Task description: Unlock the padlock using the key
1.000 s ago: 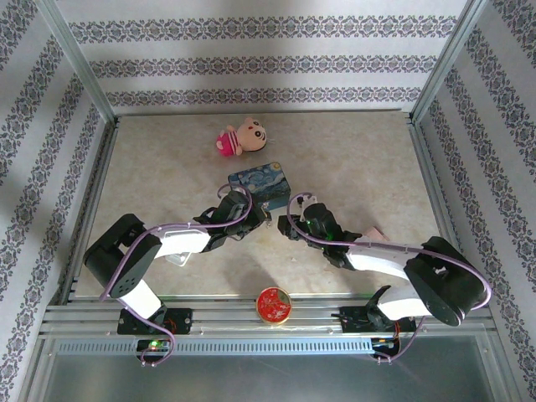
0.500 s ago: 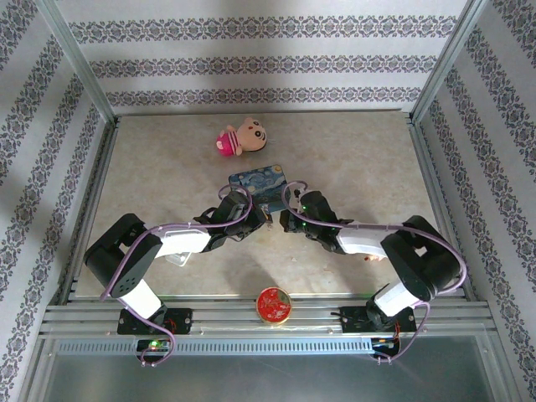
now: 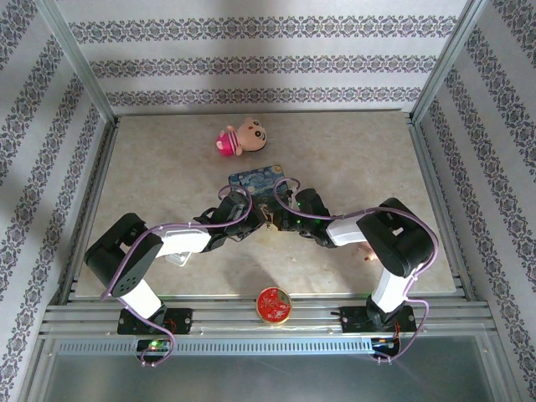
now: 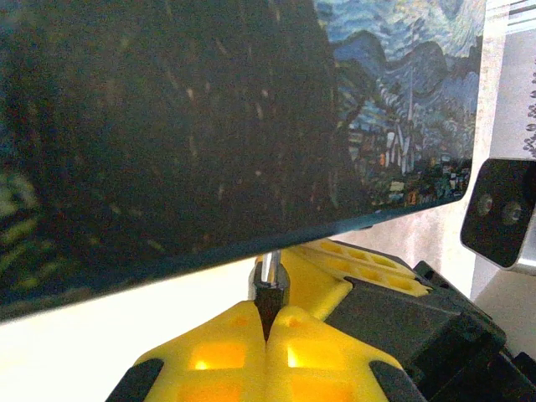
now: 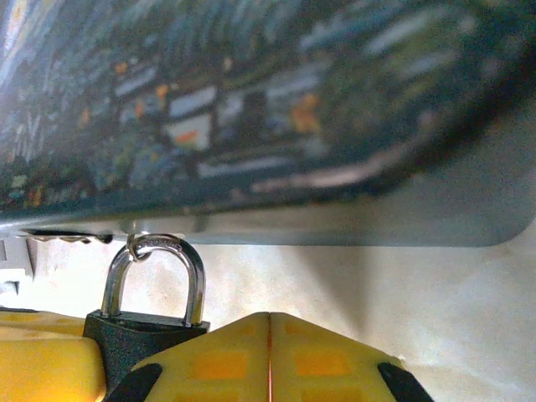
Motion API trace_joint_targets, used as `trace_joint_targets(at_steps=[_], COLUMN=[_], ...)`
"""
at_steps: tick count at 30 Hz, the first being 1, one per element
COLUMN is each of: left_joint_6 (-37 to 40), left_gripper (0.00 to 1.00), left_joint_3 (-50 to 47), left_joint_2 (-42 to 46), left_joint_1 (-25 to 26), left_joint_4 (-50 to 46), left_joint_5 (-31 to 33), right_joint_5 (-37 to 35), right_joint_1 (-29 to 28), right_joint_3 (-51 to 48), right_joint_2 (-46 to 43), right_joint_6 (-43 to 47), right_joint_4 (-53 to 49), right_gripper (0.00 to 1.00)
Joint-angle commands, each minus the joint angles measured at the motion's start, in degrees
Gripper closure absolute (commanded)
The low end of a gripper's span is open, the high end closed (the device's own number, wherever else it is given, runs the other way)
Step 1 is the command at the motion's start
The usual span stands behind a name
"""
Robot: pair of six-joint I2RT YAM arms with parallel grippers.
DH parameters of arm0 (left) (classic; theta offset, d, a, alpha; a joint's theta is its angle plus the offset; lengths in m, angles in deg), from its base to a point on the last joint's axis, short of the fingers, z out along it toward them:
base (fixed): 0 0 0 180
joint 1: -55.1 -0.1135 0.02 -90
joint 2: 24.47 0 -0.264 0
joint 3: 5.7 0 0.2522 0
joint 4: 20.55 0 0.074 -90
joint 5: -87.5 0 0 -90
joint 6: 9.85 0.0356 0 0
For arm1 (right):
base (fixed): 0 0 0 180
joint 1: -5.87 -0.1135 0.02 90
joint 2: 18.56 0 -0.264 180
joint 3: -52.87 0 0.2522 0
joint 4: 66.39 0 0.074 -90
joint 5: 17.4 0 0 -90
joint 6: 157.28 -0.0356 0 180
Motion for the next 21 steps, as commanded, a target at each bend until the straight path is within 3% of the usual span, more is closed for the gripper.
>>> trace_joint_targets(at_steps=[1,12,21], left_joint_6=[-2.17,-3.27,-4.06], left_gripper=[0.91,0.8,0.8], left_joint_3=[-0.27,0.35,0.42], left_joint_2=[-2.11,-4.43,-5.85], left_joint_1=[0.26,0.26,0.26], left_joint_4=[2.8,5.03,6.25], left_joint_5=[-2.71,-4.07,-4.28], right_joint_5=[4.01,5.66,6.81], right_joint_1=[-0.28,-0.32,-0.32], right_joint_3=[0.66,0.04,-0.38], right_joint_2=[1.46,2.92,3.4], right_joint_6=[-1.76,-4.45,-5.72], right_joint_4=[6.87,12.45,15.08], right_gripper=[0.92,0.93,0.96])
